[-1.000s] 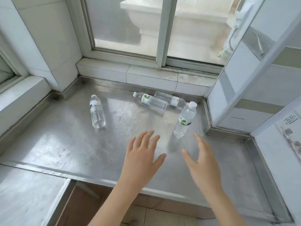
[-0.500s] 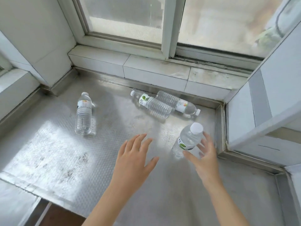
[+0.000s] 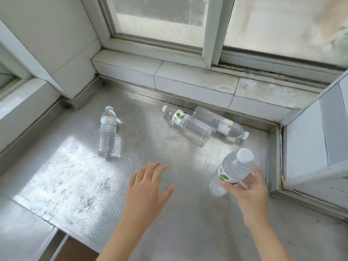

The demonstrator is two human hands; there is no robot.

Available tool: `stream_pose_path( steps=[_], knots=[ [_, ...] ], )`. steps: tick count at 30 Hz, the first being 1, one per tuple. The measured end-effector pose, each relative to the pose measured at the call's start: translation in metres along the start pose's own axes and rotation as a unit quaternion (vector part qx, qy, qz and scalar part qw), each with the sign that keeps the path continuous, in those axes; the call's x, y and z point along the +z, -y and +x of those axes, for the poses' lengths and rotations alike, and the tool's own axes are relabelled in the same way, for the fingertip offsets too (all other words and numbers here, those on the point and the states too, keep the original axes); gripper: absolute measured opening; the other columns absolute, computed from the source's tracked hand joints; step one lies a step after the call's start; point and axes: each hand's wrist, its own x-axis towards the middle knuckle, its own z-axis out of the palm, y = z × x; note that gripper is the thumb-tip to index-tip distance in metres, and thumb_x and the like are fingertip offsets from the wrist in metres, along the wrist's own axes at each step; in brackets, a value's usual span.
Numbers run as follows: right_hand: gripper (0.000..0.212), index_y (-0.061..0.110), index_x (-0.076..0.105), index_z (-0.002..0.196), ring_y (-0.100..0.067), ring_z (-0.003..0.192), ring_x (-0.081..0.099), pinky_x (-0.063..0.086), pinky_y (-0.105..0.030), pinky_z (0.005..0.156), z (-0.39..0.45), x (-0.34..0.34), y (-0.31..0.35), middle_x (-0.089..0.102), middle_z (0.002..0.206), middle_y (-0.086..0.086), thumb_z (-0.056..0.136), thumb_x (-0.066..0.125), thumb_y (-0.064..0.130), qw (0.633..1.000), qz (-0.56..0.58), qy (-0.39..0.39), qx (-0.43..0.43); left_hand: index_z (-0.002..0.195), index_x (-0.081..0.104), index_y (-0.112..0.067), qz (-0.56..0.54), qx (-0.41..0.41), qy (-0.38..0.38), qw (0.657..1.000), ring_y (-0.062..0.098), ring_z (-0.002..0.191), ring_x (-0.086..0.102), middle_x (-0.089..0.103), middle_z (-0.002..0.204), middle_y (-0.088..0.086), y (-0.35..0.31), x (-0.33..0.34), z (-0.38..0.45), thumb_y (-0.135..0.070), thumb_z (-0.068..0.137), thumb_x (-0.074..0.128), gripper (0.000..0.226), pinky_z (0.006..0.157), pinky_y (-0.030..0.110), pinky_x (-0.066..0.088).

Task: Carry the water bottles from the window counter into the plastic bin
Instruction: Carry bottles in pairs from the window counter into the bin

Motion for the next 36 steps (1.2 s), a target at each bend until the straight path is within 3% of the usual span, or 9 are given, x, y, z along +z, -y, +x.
stream_pose_path(
  steps=[5,10,13,21,25,28,32,34,36],
  knots=[
    [0.069,0.021,0.057,0.117,-0.019,0.097,0.065,0.052,-0.040,0.087,-0.012,0.022,0.020,0.071,0.107,-0.006,0.058,0.086,-0.001,0.999,0.043,0.004,-0.002,0.124,0.064,-0.020,-0.009,-0.020,0.002,1.000,0.026,0.120,0.058,0.063,0.129,0.000,0.036,-0.005,0.007,-0.059,0.084,0.041,0.060,0.099,0.044,0.046],
    [0.069,0.025,0.058,0.117,-0.027,0.105,0.064,0.050,-0.046,0.090,-0.025,0.070,0.042,0.069,0.112,-0.007,0.059,0.084,-0.002,0.997,0.074,0.009,-0.020,0.133,0.057,-0.021,-0.047,-0.073,0.015,0.996,0.025,0.129,0.049,0.056,0.139,-0.002,0.094,-0.011,0.038,-0.063,0.082,0.040,0.068,0.104,0.044,0.039],
    [0.072,0.026,0.059,0.118,-0.027,0.106,0.064,0.050,-0.048,0.092,-0.033,0.105,0.051,0.069,0.113,-0.004,0.054,0.084,0.006,0.996,0.087,0.008,-0.016,0.140,0.049,-0.020,-0.063,-0.122,0.034,0.990,0.026,0.132,0.043,0.049,0.145,-0.001,0.136,-0.015,0.071,-0.051,0.086,0.062,0.063,0.103,0.043,0.038],
    [0.079,0.031,0.061,0.114,-0.016,0.083,0.067,0.049,-0.035,0.072,-0.041,0.178,0.049,0.071,0.106,-0.003,0.045,0.089,0.003,0.995,0.096,-0.005,0.038,0.149,0.032,-0.023,-0.099,-0.208,0.081,0.970,0.034,0.124,0.046,0.039,0.150,0.007,0.211,-0.004,0.145,-0.035,0.084,0.071,0.076,0.091,0.045,0.047],
    [0.080,0.032,0.061,0.113,-0.015,0.081,0.067,0.050,-0.037,0.072,-0.045,0.192,0.047,0.071,0.104,0.000,0.044,0.089,0.002,0.993,0.100,-0.029,0.055,0.146,0.030,-0.036,-0.129,-0.228,0.092,0.961,0.033,0.108,0.055,0.045,0.135,0.008,0.222,0.003,0.174,-0.037,0.079,0.071,0.078,0.071,0.040,0.046],
    [0.079,0.032,0.061,0.112,-0.016,0.083,0.067,0.052,-0.041,0.075,-0.048,0.193,0.046,0.072,0.101,0.003,0.044,0.088,0.001,0.992,0.096,-0.048,0.065,0.144,0.030,-0.042,-0.189,-0.245,0.082,0.947,0.033,0.096,0.060,0.049,0.123,0.009,0.225,0.004,0.189,-0.031,0.074,0.075,0.084,0.069,0.037,0.043],
    [0.078,0.032,0.061,0.113,-0.020,0.088,0.068,0.053,-0.048,0.085,-0.053,0.187,0.044,0.072,0.104,0.001,0.046,0.088,0.003,0.990,0.092,-0.077,0.076,0.148,0.029,-0.030,-0.265,-0.282,0.065,0.920,0.025,0.088,0.058,0.056,0.109,0.001,0.236,0.003,0.195,-0.026,0.062,0.080,0.100,0.071,0.035,0.042],
    [0.075,0.031,0.061,0.113,-0.018,0.086,0.069,0.053,-0.050,0.086,-0.058,0.182,0.043,0.072,0.104,-0.001,0.051,0.087,0.000,0.989,0.091,-0.090,0.078,0.141,0.038,-0.024,-0.280,-0.279,0.078,0.915,0.025,0.091,0.063,0.065,0.106,-0.003,0.237,-0.004,0.190,-0.028,0.057,0.080,0.094,0.070,0.034,0.044],
    [0.070,0.030,0.061,0.113,-0.016,0.083,0.069,0.053,-0.052,0.087,-0.063,0.175,0.043,0.072,0.104,-0.003,0.058,0.084,-0.006,0.988,0.088,-0.101,0.078,0.122,0.054,-0.036,-0.316,-0.272,0.096,0.904,0.022,0.092,0.065,0.064,0.097,-0.010,0.230,-0.015,0.176,-0.019,0.060,0.082,0.071,0.071,0.031,0.043]
  ],
)
